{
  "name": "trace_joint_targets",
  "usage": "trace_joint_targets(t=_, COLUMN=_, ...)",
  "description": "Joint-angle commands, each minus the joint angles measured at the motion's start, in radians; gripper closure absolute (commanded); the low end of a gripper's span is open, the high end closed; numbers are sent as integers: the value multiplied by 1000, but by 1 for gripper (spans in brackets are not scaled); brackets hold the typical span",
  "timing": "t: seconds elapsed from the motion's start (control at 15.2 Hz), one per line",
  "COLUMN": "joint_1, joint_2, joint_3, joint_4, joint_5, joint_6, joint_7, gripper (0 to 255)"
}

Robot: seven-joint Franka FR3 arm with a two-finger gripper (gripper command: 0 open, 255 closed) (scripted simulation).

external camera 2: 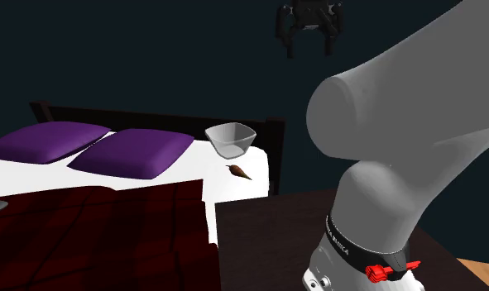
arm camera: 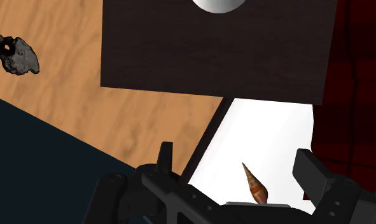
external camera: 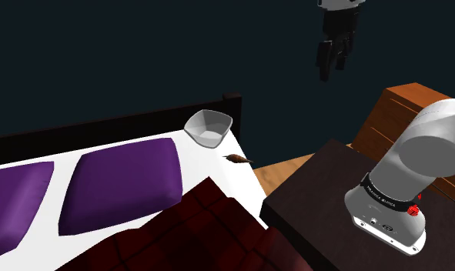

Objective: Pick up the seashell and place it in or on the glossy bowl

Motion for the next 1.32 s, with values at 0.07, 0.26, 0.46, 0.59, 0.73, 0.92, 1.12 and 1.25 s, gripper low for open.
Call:
trace_joint_targets(t=0.07, joint_1=5, joint_2=6, joint_3=8, joint_4=-27, joint_5=2, joint_6=40, joint_7=2, gripper=0)
trace_joint_targets(t=0.26, joint_1=22, joint_2=36, joint_3=31, joint_4=-99, joint_5=9, joint_6=164, joint_7=9, gripper=0)
trace_joint_targets(t=0.46, joint_1=36, joint_2=83, joint_3=56, joint_4=-160, joint_5=12, joint_6=293, joint_7=17, gripper=0)
trace_joint_targets(t=0.59, joint_1=45, joint_2=124, joint_3=74, joint_4=-193, joint_5=13, joint_6=382, joint_7=24, gripper=0)
trace_joint_targets(t=0.73, joint_1=52, joint_2=174, joint_3=93, joint_4=-220, joint_5=11, joint_6=473, joint_7=33, gripper=0)
trace_joint_targets(t=0.92, joint_1=58, joint_2=264, joint_3=122, joint_4=-247, joint_5=1, joint_6=610, joint_7=50, gripper=0)
trace_joint_targets(t=1.12, joint_1=57, joint_2=370, joint_3=153, joint_4=-259, joint_5=-23, joint_6=748, joint_7=77, gripper=0)
trace_joint_targets(t=1.25, joint_1=53, joint_2=449, joint_3=175, joint_4=-258, joint_5=-50, joint_6=838, joint_7=102, gripper=0)
